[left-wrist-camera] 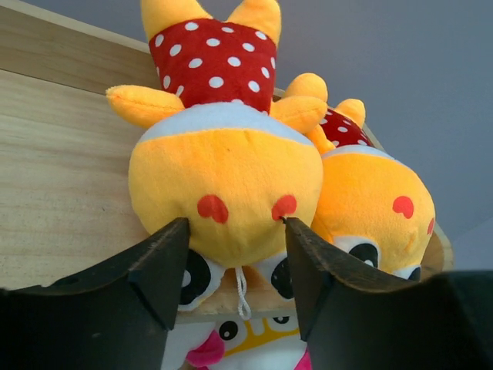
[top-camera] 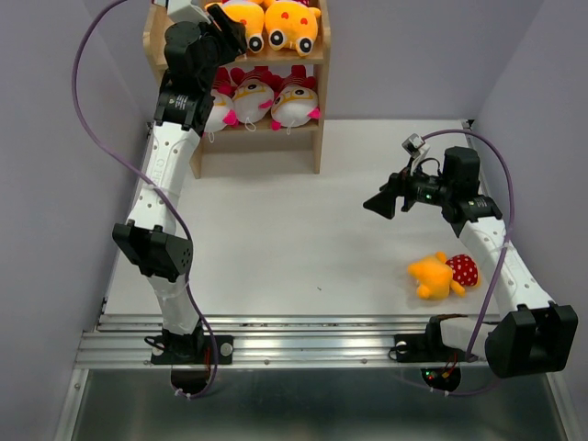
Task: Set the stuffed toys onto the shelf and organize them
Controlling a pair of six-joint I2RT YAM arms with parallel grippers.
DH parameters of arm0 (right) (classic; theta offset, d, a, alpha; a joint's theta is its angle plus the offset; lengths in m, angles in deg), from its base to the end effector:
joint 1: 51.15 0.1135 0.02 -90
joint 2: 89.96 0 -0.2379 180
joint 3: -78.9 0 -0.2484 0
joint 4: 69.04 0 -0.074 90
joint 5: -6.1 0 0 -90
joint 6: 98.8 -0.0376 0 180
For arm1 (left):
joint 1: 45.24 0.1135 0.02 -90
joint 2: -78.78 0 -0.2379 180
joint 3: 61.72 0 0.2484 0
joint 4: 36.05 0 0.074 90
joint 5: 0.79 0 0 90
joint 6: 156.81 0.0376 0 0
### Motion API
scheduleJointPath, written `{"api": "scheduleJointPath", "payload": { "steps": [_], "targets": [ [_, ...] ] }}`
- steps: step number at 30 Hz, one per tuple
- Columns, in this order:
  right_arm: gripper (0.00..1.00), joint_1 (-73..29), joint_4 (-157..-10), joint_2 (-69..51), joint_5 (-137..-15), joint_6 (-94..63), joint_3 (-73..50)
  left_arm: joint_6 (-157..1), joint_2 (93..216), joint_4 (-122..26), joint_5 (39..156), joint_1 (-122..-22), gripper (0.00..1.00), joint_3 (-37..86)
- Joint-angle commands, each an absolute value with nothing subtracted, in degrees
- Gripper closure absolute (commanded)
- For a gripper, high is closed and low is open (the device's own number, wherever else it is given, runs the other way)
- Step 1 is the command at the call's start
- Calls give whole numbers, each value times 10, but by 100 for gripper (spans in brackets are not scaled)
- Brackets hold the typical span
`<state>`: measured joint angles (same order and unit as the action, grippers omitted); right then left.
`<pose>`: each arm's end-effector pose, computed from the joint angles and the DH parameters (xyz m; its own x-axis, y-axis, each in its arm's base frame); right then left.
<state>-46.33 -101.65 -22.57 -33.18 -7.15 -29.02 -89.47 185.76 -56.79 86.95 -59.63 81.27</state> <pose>0.2592 0.0511 0.3076 -0.4452 -0.0558 -0.8937 -0.7479 0.5720 0.3369 0.3859 -0.0975 0.5165 0.1539 -0.4369 -0.8862 0.2934 0.8767 -0.3812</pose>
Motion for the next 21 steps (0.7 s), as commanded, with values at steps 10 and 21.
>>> {"api": "scheduleJointPath", "payload": {
  "steps": [10,21],
  "targets": [
    [0,-468,-1006,-247,-332,-74,-295,-912,1799,-538,869,-588,23,841],
    [0,-468,-1068,-247,-356,6,-258,-915,1728,-532,899,-569,13,806]
  ]
}}
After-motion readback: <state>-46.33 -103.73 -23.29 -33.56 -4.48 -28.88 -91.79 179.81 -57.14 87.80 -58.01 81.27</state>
